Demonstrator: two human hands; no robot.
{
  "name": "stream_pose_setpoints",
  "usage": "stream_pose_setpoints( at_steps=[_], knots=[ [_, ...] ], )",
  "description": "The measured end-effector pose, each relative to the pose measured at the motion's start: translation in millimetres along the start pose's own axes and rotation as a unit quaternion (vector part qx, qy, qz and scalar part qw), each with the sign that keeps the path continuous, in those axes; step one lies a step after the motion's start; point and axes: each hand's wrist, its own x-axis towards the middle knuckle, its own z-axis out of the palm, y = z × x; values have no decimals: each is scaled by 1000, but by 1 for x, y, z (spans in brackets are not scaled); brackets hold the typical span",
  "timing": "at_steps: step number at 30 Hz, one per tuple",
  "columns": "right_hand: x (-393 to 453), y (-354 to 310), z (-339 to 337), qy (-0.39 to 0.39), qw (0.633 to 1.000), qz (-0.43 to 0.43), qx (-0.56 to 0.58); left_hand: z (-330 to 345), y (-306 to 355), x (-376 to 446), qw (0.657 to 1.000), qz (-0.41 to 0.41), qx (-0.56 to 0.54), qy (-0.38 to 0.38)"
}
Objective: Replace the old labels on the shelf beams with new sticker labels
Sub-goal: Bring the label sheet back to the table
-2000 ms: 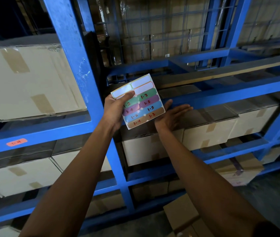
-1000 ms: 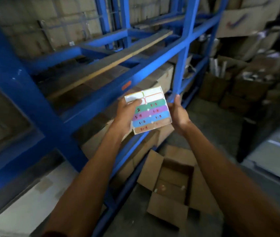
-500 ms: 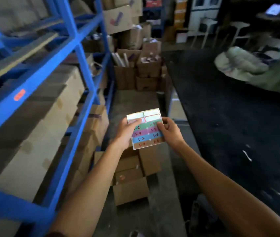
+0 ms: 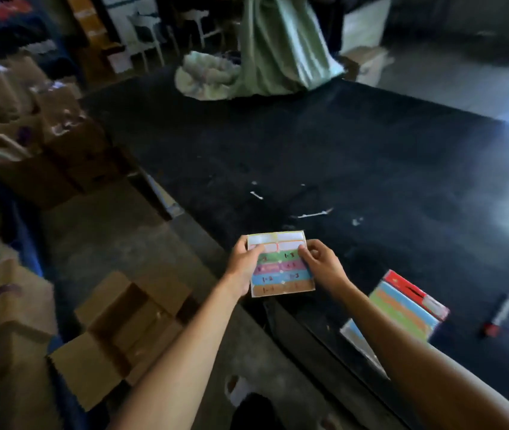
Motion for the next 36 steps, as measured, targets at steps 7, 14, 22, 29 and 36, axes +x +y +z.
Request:
stream_pose_setpoints(
  at_steps=[7,14,22,29,36],
  knots=[
    [-56,71,-102,205,972,86,77,128,-43,-1,978,12,121,-172],
    [-100,118,-145,333,934,124,34,199,-79,-2,950,39,246,-186],
    [-110,146,-162,367,909,191,-52,231,-98,-6,929,39,304,-209],
    [-104,151,-171,348,909,219,-62,241,-96,2,894,63,368,-247],
    [-104,153,-167,331,921,184,-93,240,-103,-6,817,155,487,-266]
  ],
)
